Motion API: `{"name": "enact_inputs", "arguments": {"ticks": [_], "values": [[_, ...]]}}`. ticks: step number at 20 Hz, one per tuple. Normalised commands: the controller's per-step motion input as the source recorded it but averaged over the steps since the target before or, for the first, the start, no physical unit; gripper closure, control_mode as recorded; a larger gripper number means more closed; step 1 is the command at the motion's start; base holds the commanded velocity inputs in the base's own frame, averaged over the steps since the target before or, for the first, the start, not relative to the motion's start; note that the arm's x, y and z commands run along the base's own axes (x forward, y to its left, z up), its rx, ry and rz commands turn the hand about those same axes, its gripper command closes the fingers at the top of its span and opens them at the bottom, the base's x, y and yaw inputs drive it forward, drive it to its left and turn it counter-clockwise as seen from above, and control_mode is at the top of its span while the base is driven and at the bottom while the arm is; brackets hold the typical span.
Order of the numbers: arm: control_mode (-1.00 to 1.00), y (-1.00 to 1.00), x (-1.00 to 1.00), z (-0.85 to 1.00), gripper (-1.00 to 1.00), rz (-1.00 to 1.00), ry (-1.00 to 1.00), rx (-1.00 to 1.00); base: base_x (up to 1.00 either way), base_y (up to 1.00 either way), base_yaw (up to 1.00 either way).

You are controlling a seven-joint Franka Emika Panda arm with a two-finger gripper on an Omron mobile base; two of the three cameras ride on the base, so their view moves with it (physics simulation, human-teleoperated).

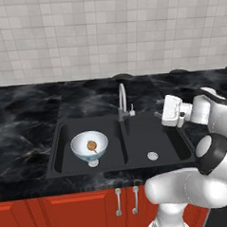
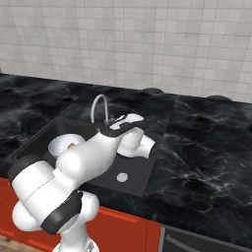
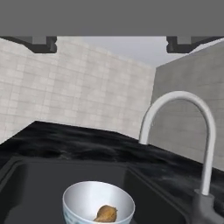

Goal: Pick the onion from the cabinet and place it in the bowl. Then pick the bowl and place it in the sink. Then turn on the sink facuet.

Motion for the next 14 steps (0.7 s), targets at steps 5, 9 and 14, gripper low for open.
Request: {"name": "enact_inputs", "arguments": {"ticks": [5, 9, 14], "values": [[-1.0, 0.01, 0.06, -0.1, -1.0, 0.08, 0.0, 0.0, 0.0, 0.0, 0.0], [-1.0, 0.26, 0.0, -0.03, -1.0, 0.0, 0.0, 0.0, 0.0, 0.0, 0.0], [-1.0, 0.47, 0.0, -0.02, -1.0, -0.03, 0.0, 0.0, 0.0, 0.0, 0.0]]}}
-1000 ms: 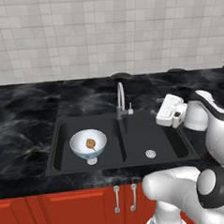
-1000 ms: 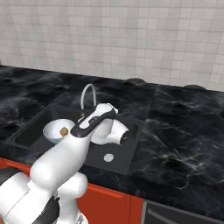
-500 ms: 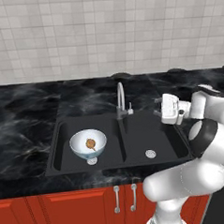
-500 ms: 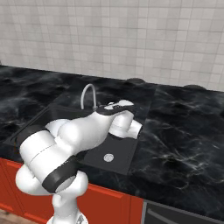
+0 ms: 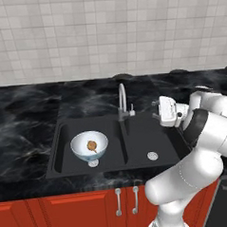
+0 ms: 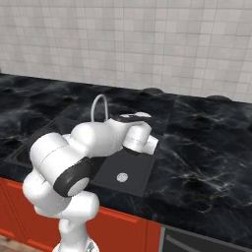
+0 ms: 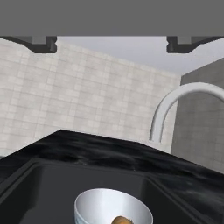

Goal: Pick the onion from the cabinet and place it in the bowl. Then pick the bowl and place it in the sink. Then turn on the sink facuet.

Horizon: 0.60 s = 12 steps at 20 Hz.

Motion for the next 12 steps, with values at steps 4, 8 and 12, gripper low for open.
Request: {"name": "enact_inputs", "arguments": {"ticks": [4, 8, 12], "values": [[-1.0, 0.2, 0.03, 0.0, -1.0, -0.07, 0.0, 0.0, 0.0, 0.0, 0.0], [-1.0, -0.04, 0.4, -0.09, -1.0, -0.08, 0.0, 0.0, 0.0, 0.0, 0.0], [-1.0, -0.09, 0.56, -0.18, -1.0, -0.01, 0.0, 0.0, 0.0, 0.0, 0.0]]}}
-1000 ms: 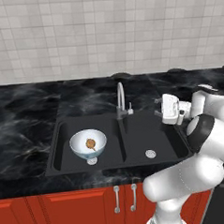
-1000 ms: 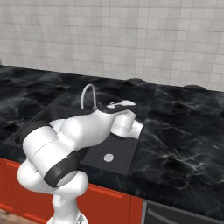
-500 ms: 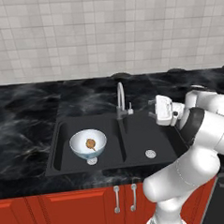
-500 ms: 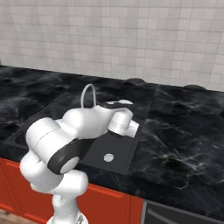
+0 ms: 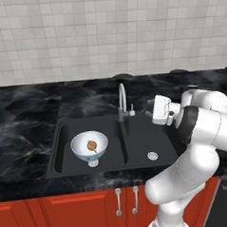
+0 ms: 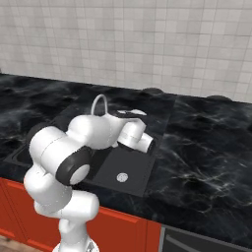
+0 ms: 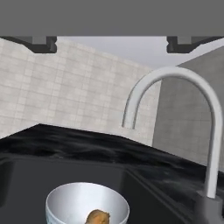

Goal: Pick the onion from the cabinet and place it in the bowl. Then pick the bowl and place it in the sink. Then turn on the sink facuet.

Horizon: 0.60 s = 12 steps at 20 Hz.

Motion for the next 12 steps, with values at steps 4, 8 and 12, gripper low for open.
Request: {"name": "enact_inputs", "arguments": {"ticks": [4, 8, 12], "values": [[-1.0, -0.03, 0.59, -0.34, -1.0, 0.0, 0.0, 0.0, 0.0, 0.0, 0.0], [-1.0, -0.1, 0.51, -0.44, -1.0, 0.0, 0.0, 0.0, 0.0, 0.0, 0.0], [-1.0, -0.23, 0.45, -0.37, -1.0, 0.0, 0.0, 0.0, 0.0, 0.0, 0.0]]}}
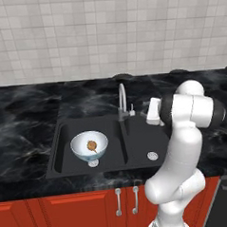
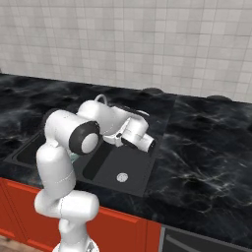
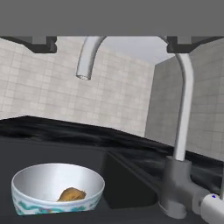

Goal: Pick the onion from the cabinet and place it in the bowl. Then pick the bowl and place it in the sink. Then turn on the sink facuet.

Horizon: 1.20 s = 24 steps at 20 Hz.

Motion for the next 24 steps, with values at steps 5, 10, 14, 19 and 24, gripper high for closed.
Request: {"name": "enact_inputs", "arguments": {"ticks": [5, 10, 14, 19, 24], "values": [[-1.0, -0.07, 0.46, -0.12, -1.0, 0.0, 0.0, 0.0, 0.0, 0.0, 0.0], [-1.0, 0.0, 0.43, -0.11, -1.0, 0.0, 0.05, 0.0, 0.0, 0.0, 0.0], [-1.0, 0.04, 0.13, -0.17, -1.0, 0.0, 0.07, 0.0, 0.0, 0.0, 0.0], [-1.0, 0.25, 0.0, -0.22, -1.0, 0.0, 0.06, 0.0, 0.0, 0.0, 0.0], [-1.0, 0.28, 0.1, -0.02, -1.0, -0.01, 0.03, 0.0, 0.0, 0.0, 0.0]]}}
